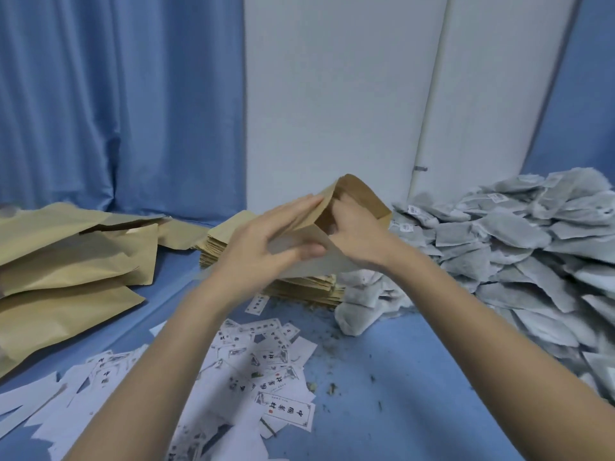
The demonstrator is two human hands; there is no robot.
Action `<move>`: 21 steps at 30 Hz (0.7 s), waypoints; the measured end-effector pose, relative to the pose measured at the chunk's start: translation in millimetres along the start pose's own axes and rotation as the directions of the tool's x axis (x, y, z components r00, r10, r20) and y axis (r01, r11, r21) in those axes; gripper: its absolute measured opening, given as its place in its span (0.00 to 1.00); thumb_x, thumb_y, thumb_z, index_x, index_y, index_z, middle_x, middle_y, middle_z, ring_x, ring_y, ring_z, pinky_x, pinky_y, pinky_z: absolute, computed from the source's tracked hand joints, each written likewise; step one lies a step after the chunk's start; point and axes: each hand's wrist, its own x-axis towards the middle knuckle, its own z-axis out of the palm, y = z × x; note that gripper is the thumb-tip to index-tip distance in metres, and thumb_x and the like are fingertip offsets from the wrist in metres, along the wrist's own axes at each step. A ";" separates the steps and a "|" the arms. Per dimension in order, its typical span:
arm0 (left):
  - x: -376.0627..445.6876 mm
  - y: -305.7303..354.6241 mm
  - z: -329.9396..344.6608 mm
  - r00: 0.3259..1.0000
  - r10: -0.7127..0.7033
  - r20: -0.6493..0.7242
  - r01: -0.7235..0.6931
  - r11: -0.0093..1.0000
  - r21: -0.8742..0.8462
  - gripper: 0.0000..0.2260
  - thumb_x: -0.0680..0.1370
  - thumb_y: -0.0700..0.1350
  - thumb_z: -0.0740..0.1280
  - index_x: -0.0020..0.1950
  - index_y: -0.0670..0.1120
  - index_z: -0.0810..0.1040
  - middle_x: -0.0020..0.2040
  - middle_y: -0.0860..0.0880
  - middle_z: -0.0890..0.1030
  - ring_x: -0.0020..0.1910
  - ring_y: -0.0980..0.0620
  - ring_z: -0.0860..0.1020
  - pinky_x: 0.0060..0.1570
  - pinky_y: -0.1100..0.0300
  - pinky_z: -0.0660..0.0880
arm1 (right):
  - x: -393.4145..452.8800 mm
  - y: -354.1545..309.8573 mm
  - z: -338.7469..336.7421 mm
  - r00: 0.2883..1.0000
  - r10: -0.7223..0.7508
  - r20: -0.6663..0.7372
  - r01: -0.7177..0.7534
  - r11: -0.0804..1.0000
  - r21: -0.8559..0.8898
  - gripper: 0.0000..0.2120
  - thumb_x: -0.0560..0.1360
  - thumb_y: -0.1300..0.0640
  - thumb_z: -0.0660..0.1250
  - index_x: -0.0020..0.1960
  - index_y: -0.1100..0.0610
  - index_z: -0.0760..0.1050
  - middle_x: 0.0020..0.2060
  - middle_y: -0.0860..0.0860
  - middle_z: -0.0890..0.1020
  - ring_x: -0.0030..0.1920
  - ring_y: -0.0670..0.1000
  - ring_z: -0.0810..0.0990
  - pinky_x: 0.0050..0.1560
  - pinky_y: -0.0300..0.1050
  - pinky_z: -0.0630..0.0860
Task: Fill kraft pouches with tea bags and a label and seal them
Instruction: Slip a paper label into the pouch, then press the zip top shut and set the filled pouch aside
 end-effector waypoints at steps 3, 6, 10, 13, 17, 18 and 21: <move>13.8 15.9 5.2 0.992 0.023 -0.121 -0.020 0.999 0.030 0.12 0.71 0.55 0.72 0.51 0.71 0.78 0.47 0.68 0.81 0.51 0.72 0.75 0.51 0.76 0.67 | -10.7 -0.8 -39.4 0.997 0.023 -0.078 -0.025 0.999 -0.026 0.14 0.76 0.44 0.61 0.54 0.51 0.78 0.49 0.47 0.81 0.48 0.46 0.76 0.44 0.33 0.70; 26.1 28.8 8.1 0.954 -0.076 -0.290 0.065 0.997 -0.049 0.06 0.73 0.58 0.68 0.36 0.67 0.80 0.35 0.69 0.79 0.38 0.72 0.75 0.37 0.76 0.68 | -30.0 3.6 -77.2 0.992 0.025 -0.126 -0.023 1.000 0.015 0.22 0.77 0.37 0.53 0.38 0.46 0.80 0.32 0.41 0.80 0.37 0.41 0.76 0.37 0.26 0.67; 42.1 46.7 23.3 0.924 -0.154 -0.349 0.058 0.961 -0.272 0.09 0.78 0.48 0.66 0.37 0.53 0.78 0.30 0.66 0.79 0.31 0.71 0.76 0.30 0.77 0.68 | -50.5 11.2 -115.7 0.991 0.061 -0.120 -0.067 0.997 -0.043 0.35 0.63 0.21 0.50 0.26 0.54 0.61 0.24 0.48 0.62 0.27 0.49 0.62 0.30 0.41 0.57; 50.7 57.8 37.4 0.935 -0.185 -0.302 0.067 0.930 -0.362 0.09 0.78 0.47 0.65 0.39 0.50 0.79 0.31 0.63 0.81 0.32 0.69 0.78 0.30 0.75 0.70 | -60.1 7.9 -133.5 0.989 0.112 0.101 -0.084 0.965 -0.250 0.35 0.55 0.18 0.55 0.29 0.52 0.62 0.25 0.44 0.65 0.26 0.46 0.64 0.33 0.43 0.58; 56.7 58.9 53.7 0.940 -0.264 -0.218 0.141 0.878 -0.457 0.08 0.78 0.49 0.66 0.41 0.49 0.80 0.34 0.61 0.83 0.33 0.66 0.80 0.31 0.74 0.72 | -69.8 8.9 -146.5 0.926 0.209 0.314 -0.113 0.947 -0.300 0.26 0.54 0.24 0.63 0.30 0.48 0.69 0.22 0.38 0.70 0.25 0.38 0.69 0.33 0.39 0.60; 57.5 57.2 56.6 0.935 -0.294 -0.197 0.167 0.858 -0.487 0.08 0.77 0.50 0.66 0.41 0.49 0.81 0.35 0.60 0.83 0.34 0.65 0.81 0.30 0.73 0.72 | -71.9 12.8 -149.8 0.924 0.221 0.311 -0.128 0.947 -0.294 0.28 0.55 0.25 0.64 0.30 0.51 0.67 0.22 0.40 0.68 0.25 0.40 0.67 0.34 0.39 0.60; 60.6 51.9 63.8 0.911 -0.396 -0.110 0.259 0.761 -0.595 0.11 0.73 0.55 0.68 0.40 0.48 0.83 0.39 0.53 0.85 0.38 0.58 0.83 0.32 0.68 0.76 | -77.1 24.1 -160.4 0.931 0.235 0.281 -0.164 0.953 -0.255 0.26 0.59 0.27 0.65 0.30 0.52 0.72 0.24 0.40 0.68 0.27 0.41 0.68 0.34 0.35 0.62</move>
